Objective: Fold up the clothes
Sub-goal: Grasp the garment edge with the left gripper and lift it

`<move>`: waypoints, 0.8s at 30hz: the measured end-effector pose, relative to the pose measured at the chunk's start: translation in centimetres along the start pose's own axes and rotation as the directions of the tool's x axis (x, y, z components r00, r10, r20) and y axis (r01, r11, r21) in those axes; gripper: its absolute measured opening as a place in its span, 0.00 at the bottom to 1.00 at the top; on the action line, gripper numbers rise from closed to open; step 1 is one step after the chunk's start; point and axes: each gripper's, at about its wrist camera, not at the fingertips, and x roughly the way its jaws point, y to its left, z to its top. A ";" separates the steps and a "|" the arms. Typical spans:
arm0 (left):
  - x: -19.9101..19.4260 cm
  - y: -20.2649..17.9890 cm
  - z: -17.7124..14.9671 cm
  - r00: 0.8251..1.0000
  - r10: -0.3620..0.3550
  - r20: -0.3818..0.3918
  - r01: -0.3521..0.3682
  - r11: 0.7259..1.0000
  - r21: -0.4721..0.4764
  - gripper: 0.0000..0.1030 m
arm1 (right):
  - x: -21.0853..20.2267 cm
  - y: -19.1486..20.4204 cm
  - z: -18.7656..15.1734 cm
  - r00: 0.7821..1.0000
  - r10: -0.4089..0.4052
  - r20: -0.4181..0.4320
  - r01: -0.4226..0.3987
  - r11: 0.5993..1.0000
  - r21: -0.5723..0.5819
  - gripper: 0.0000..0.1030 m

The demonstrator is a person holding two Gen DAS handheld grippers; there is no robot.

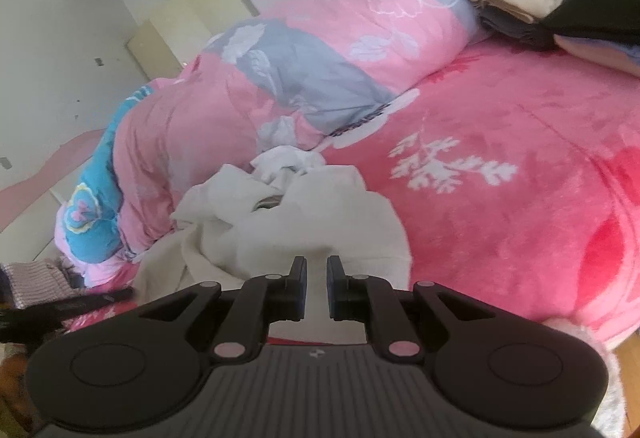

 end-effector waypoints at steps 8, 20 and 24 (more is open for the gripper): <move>2.9 -2.6 -0.5 0.993 0.111 0.044 -0.115 0.987 0.116 0.37 | -1.2 0.1 -0.9 1.000 -0.001 0.003 0.001 1.000 -0.028 0.12; 4.5 -1.3 0.0 0.981 0.162 0.109 -0.169 0.984 0.062 0.08 | -0.1 -2.2 -1.2 1.000 0.020 -0.001 -0.020 0.998 0.054 0.14; 2.5 -0.1 0.6 0.973 0.173 0.150 -0.172 0.985 -0.022 0.03 | -0.5 -2.5 -1.2 1.000 0.015 0.012 -0.015 0.998 0.054 0.14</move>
